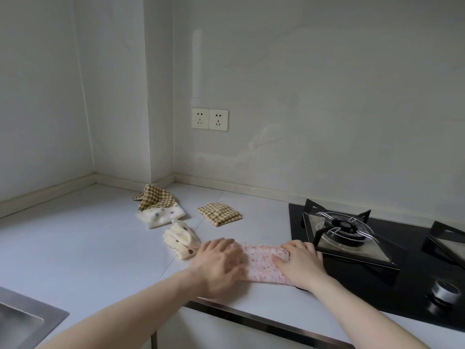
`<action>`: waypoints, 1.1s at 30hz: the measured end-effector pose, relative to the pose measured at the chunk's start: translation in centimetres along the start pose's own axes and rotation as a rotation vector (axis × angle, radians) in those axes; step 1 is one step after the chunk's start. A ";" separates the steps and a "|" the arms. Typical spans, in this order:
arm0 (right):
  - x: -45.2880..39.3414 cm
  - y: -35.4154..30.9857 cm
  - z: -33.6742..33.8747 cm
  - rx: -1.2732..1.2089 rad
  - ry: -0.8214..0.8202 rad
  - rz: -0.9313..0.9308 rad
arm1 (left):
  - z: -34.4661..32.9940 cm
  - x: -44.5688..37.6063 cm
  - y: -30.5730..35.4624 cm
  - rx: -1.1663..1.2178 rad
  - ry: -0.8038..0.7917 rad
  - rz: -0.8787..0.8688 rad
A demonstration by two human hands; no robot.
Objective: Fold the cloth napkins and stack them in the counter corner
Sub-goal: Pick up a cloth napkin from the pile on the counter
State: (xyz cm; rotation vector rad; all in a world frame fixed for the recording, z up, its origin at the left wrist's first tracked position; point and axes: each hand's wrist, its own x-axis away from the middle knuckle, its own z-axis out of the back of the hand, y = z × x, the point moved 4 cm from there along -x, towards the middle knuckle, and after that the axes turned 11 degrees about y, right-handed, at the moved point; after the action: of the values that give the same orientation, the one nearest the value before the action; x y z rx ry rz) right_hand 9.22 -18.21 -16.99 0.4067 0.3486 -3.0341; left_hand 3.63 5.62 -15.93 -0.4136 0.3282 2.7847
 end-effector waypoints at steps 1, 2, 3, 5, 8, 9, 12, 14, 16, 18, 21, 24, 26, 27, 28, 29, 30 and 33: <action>0.0 -0.2 0.1 0.001 -0.008 -0.007 | -0.7 0.5 0.4 0.022 -0.062 0.023; 0.1 -0.3 0.2 -0.007 -0.010 -0.018 | -1.3 0.9 0.7 0.021 -0.112 0.043; 0.1 -0.5 0.3 -0.016 -0.013 -0.035 | -1.8 1.1 0.9 0.000 -0.147 0.053; 0.1 -0.8 0.7 -0.026 -0.030 -0.074 | -2.3 1.5 0.9 -0.044 -0.171 0.055; 0.4 -1.3 1.5 -0.040 -0.080 -0.107 | -2.2 2.0 1.0 -0.056 -0.184 0.054; 0.5 -1.4 1.8 -0.073 -0.081 -0.115 | -2.2 2.2 1.1 -0.054 -0.191 0.052; 0.8 -1.4 2.5 -0.327 -0.038 -0.149 | -1.9 3.2 1.4 -0.027 -0.191 0.051; 1.0 -1.2 3.2 -0.482 -0.003 -0.192 | -1.7 3.6 1.7 -0.003 -0.166 0.055; 1.3 -0.8 4.1 -0.583 0.012 -0.248 | -1.5 3.8 2.0 0.022 -0.151 0.066; 1.5 0.2 4.6 -0.668 0.021 -0.327 | -1.3 3.9 2.6 0.044 -0.147 0.061; 1.9 1.9 5.1 -0.719 0.038 -0.442 | -0.7 3.6 3.6 0.109 -0.097 0.042; 2.9 3.1 4.9 -0.699 -0.038 -0.511 | 0.1 2.7 3.1 0.161 -0.004 0.085; 3.4 3.6 4.8 -0.690 -0.067 -0.544 | 0.5 2.1 1.8 0.158 0.052 0.127; 3.3 3.9 4.6 -0.680 -0.065 -0.542 | 0.6 1.9 0.9 0.149 0.069 0.157; 3.3 3.9 4.5 -0.669 -0.058 -0.540 | 0.6 1.7 0.0 0.139 0.077 0.186; 3.3 3.9 4.5 -0.657 -0.045 -0.537 | 0.6 1.7 -0.9 0.131 0.081 0.209; 3.2 3.8 4.5 -0.645 -0.033 -0.538 | 0.5 1.8 -1.7 0.126 0.082 0.222; 2.8 3.6 4.3 -0.601 -0.018 -0.531 | 0.0 2.3 -3.2 0.117 0.102 0.198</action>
State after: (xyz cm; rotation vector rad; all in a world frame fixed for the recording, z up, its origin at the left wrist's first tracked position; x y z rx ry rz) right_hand 5.73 -22.83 -14.46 0.2673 1.5250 -3.1589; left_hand 2.62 9.21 -17.24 -0.5223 0.5816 2.9213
